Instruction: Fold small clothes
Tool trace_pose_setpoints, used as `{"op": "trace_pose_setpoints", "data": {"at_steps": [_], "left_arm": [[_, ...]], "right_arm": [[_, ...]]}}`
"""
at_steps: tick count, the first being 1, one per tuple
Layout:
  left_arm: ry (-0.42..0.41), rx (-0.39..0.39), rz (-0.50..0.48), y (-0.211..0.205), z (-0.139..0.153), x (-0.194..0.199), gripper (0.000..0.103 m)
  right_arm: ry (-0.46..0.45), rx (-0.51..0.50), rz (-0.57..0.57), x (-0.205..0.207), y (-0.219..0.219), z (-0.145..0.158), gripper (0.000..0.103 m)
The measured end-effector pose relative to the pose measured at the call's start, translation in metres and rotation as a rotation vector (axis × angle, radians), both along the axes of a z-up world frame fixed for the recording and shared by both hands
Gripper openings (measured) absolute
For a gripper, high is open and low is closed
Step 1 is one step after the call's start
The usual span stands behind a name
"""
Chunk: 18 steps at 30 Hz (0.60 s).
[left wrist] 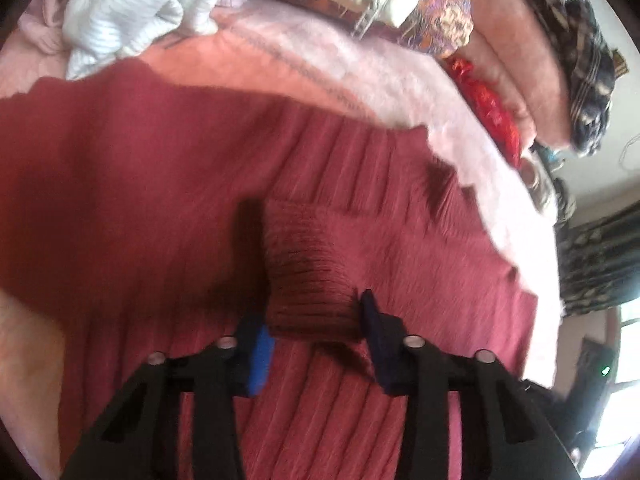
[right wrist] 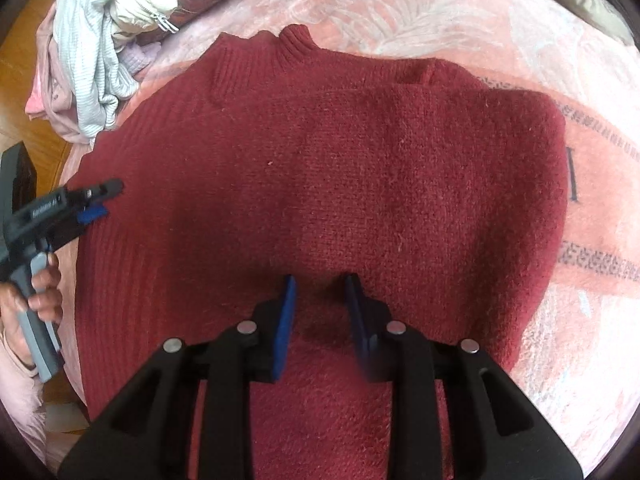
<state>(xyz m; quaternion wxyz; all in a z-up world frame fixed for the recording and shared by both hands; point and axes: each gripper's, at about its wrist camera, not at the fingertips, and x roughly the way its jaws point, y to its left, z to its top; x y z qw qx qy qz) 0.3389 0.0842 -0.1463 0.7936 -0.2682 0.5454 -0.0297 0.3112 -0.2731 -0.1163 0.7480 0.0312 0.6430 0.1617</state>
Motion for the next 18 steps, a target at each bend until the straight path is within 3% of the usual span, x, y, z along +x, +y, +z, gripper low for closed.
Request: {"op": "trace_pose_setpoints", "data": {"at_steps": [2,4,6,8,9,12,15,18], "left_arm": [[-0.047,0.003,-0.007,0.000,0.008,-0.001,0.026],[-0.162,0.055,-0.054,-0.009,0.031,-0.012,0.025],[-0.304,0.164,-0.154,-0.025,0.055,-0.031,0.025],[-0.355,0.247,-0.211,-0.034,0.061,-0.042,0.034],[-0.331,0.301,-0.223,-0.034,0.055,-0.044,0.044],[-0.237,0.363,-0.162,-0.011,0.034,-0.039,0.054],[-0.131,0.310,-0.017,0.028,0.020,-0.037,0.056],[-0.162,0.281,0.035,0.034,0.035,-0.038,0.056]], "right_arm": [[0.001,0.004,0.000,0.001,0.001,-0.001,0.026],[-0.001,0.002,0.004,0.001,0.001,-0.002,0.026],[-0.002,-0.002,0.009,0.000,0.000,-0.003,0.026],[-0.002,-0.008,0.011,0.000,0.001,-0.003,0.026],[-0.001,-0.012,0.013,0.000,0.001,-0.003,0.026],[0.002,-0.016,0.015,0.000,0.005,-0.003,0.031],[-0.001,-0.027,0.017,0.000,0.010,0.000,0.033],[-0.016,0.008,0.031,0.001,0.017,0.012,0.034]]}}
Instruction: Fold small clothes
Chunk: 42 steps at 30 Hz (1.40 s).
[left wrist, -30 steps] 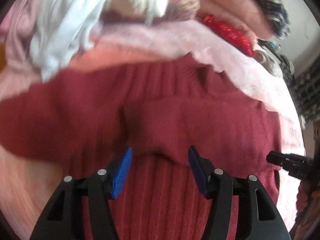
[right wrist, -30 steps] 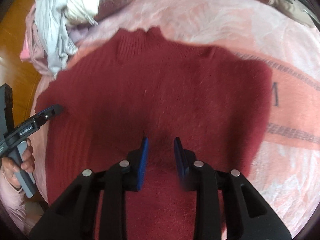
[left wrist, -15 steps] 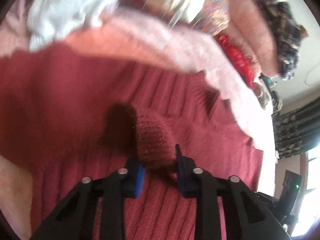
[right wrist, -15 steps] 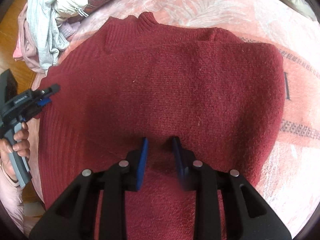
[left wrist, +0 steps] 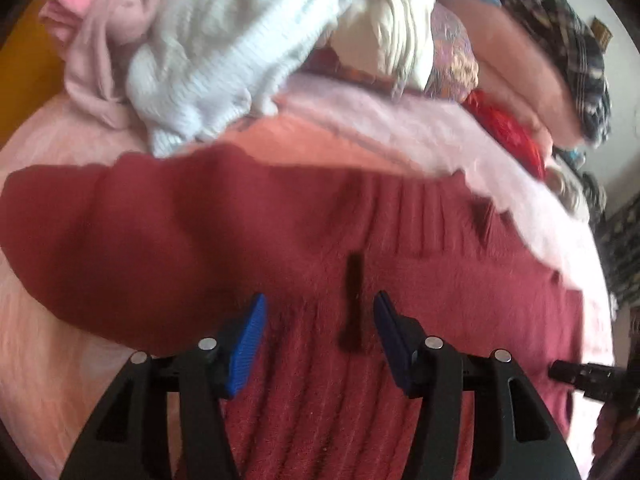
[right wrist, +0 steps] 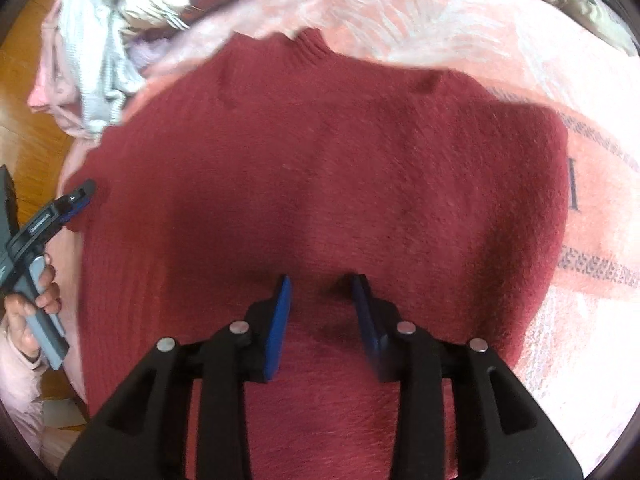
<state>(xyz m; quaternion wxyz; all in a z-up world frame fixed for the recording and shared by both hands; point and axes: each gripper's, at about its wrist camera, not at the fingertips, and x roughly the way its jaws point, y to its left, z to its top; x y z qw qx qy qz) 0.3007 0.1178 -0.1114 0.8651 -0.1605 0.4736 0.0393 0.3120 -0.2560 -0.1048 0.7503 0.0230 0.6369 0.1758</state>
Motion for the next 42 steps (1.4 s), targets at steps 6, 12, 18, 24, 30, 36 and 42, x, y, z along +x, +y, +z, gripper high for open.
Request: {"op": "trace_pose_setpoints", "data": {"at_steps": [6,12,18,24,30,36,42], "left_arm": [[-0.030,0.046,-0.162,-0.047,0.005,0.004,0.056],[0.070,0.086,-0.164,-0.050,-0.044,0.020,0.059],[0.076,0.041,-0.147,-0.027,-0.017,0.007,0.078],[0.051,0.104,-0.031,0.056,0.008,-0.008,0.093],[0.139,0.074,0.143,0.196,0.001,-0.016,0.094],[0.094,0.062,0.258,0.287,-0.011,-0.021,0.094],[0.138,0.064,0.382,0.336,-0.048,-0.009,0.094]], "right_arm": [[-0.016,0.011,0.012,0.005,0.018,0.003,0.034],[0.011,-0.033,0.001,0.006,0.025,-0.019,0.034],[-0.004,0.028,-0.014,0.003,0.049,0.001,0.038],[-0.038,0.016,-0.017,0.014,0.104,0.012,0.054],[0.000,0.084,-0.001,0.038,0.152,0.000,0.057],[0.011,0.068,0.050,0.042,0.192,-0.021,0.061],[-0.046,0.024,0.096,0.039,0.205,-0.023,0.067]]}}
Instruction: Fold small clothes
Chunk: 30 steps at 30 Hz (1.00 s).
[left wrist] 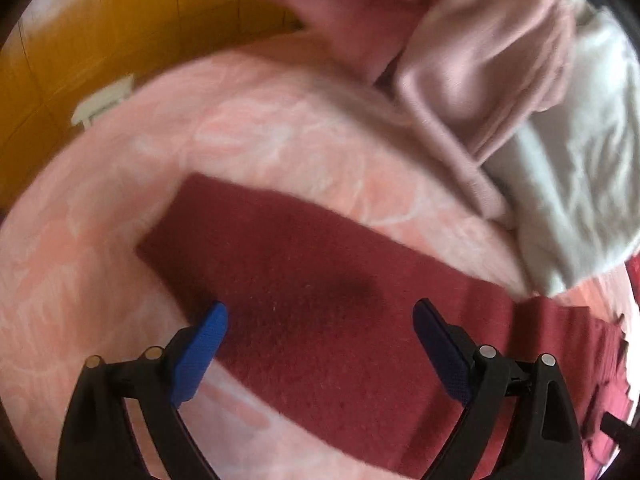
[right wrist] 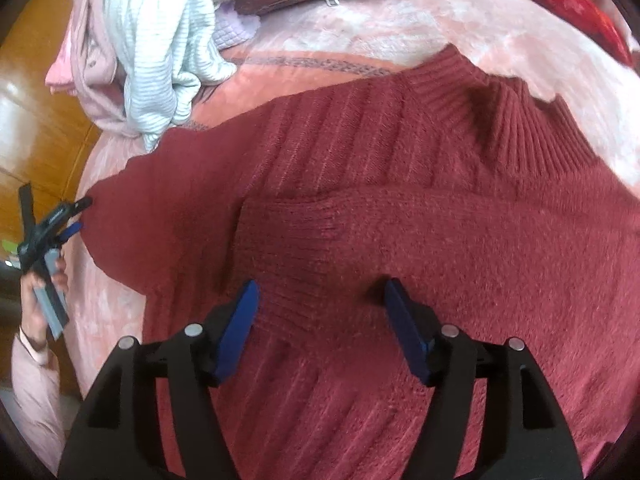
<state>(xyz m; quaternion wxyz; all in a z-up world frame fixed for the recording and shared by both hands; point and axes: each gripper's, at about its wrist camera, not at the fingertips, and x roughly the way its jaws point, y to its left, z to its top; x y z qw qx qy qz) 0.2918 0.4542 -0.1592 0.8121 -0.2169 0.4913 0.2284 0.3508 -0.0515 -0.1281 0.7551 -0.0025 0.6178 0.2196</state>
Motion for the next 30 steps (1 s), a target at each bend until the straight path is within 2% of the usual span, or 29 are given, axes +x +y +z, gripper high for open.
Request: {"op": "trace_pose_setpoints", "data": {"at_steps": [3,5,6,7,8,9,10,14,17,21,24,30], "left_arm": [[0.022,0.057,-0.032,-0.003,-0.006,0.008,0.093],[0.035,0.085,-0.063,-0.009,-0.006,0.014,0.082],[0.031,0.082,-0.066,-0.009,-0.005,0.015,0.070],[0.023,0.075,-0.073,-0.009,-0.004,0.016,0.052],[0.019,0.072,-0.081,-0.010,-0.002,0.016,0.042],[0.013,0.064,-0.085,-0.010,0.000,0.016,0.024],[0.001,0.045,-0.083,-0.011,0.002,0.014,0.011],[-0.091,-0.027,-0.040,-0.021,0.017,0.003,0.008],[-0.214,-0.079,-0.057,-0.042,0.039,-0.006,0.008],[-0.304,-0.113,-0.163,-0.084,0.066,-0.001,0.008],[-0.342,-0.141,-0.285,-0.137,0.082,0.006,0.007],[-0.334,-0.159,-0.476,-0.241,0.087,0.016,0.007]], "right_arm": [[0.002,0.012,0.003,0.001,-0.002,-0.002,0.066],[0.005,0.023,0.002,0.001,-0.004,-0.003,0.066],[0.006,0.027,0.002,0.001,-0.005,-0.004,0.065],[0.009,0.033,0.001,0.000,-0.007,-0.003,0.065],[0.012,0.038,0.000,0.000,-0.009,-0.003,0.065],[0.017,0.046,-0.001,0.000,-0.011,-0.002,0.065],[0.020,0.050,-0.001,-0.001,-0.013,-0.001,0.065],[0.020,0.047,-0.002,-0.005,-0.027,0.004,0.060],[0.004,0.027,-0.010,-0.007,-0.041,0.010,0.060],[-0.005,0.016,-0.043,-0.009,-0.068,0.017,0.060],[-0.014,0.007,-0.062,-0.010,-0.085,0.021,0.059],[-0.019,-0.001,-0.091,-0.016,-0.120,0.026,0.059]]}}
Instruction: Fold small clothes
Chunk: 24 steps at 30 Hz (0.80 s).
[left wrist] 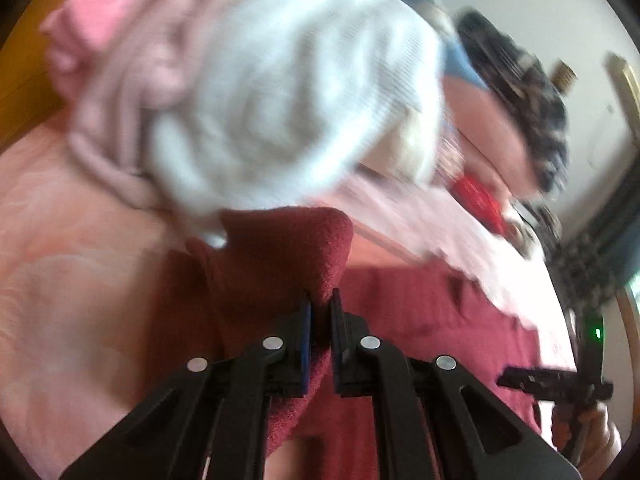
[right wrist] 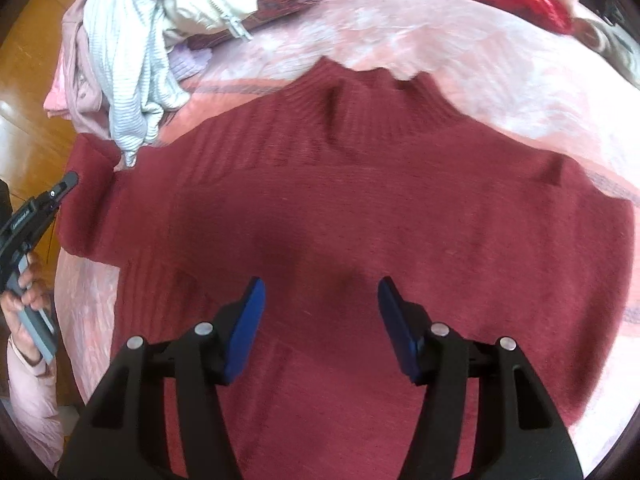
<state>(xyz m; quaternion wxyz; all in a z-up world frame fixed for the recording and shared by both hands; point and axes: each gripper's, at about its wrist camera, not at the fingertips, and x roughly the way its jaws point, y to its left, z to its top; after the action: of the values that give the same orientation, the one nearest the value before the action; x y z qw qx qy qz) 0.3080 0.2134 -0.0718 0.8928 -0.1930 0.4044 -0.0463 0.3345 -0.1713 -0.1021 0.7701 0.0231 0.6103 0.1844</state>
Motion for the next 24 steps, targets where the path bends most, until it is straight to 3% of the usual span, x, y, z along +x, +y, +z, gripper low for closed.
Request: {"op": "trace_pose_setpoints", "data": {"at_steps": [5,11,15,17,20,21,22,24], "left_arm": [[0.022,0.003,-0.164,-0.087,-0.012,0.010,0.007],[0.029,-0.014,-0.273,-0.166,-0.020,0.014,0.008],[0.066,0.051,-0.318,-0.210,-0.035,0.024,0.010],[0.151,0.056,-0.337,-0.223,-0.060,0.030,0.017],[0.157,0.029,-0.332,-0.220,-0.066,0.027,0.029],[0.161,0.015,-0.345,-0.217,-0.062,0.025,0.050],[0.161,0.001,-0.350,-0.211,-0.053,0.021,0.064],[0.100,-0.020,-0.322,-0.188,-0.031,0.010,0.068]], "right_arm": [[0.004,0.002,-0.022,-0.006,-0.028,0.001,0.059],[0.002,0.008,-0.035,-0.014,-0.055,0.001,0.059],[0.016,0.007,-0.052,-0.016,-0.071,-0.004,0.059],[0.035,0.012,-0.064,-0.016,-0.079,-0.010,0.059],[0.048,0.013,-0.073,-0.017,-0.083,-0.013,0.058],[0.044,0.009,-0.066,-0.017,-0.080,-0.012,0.059],[0.039,0.007,-0.062,-0.016,-0.078,-0.010,0.059],[0.027,0.022,-0.048,-0.015,-0.068,-0.003,0.059]]}}
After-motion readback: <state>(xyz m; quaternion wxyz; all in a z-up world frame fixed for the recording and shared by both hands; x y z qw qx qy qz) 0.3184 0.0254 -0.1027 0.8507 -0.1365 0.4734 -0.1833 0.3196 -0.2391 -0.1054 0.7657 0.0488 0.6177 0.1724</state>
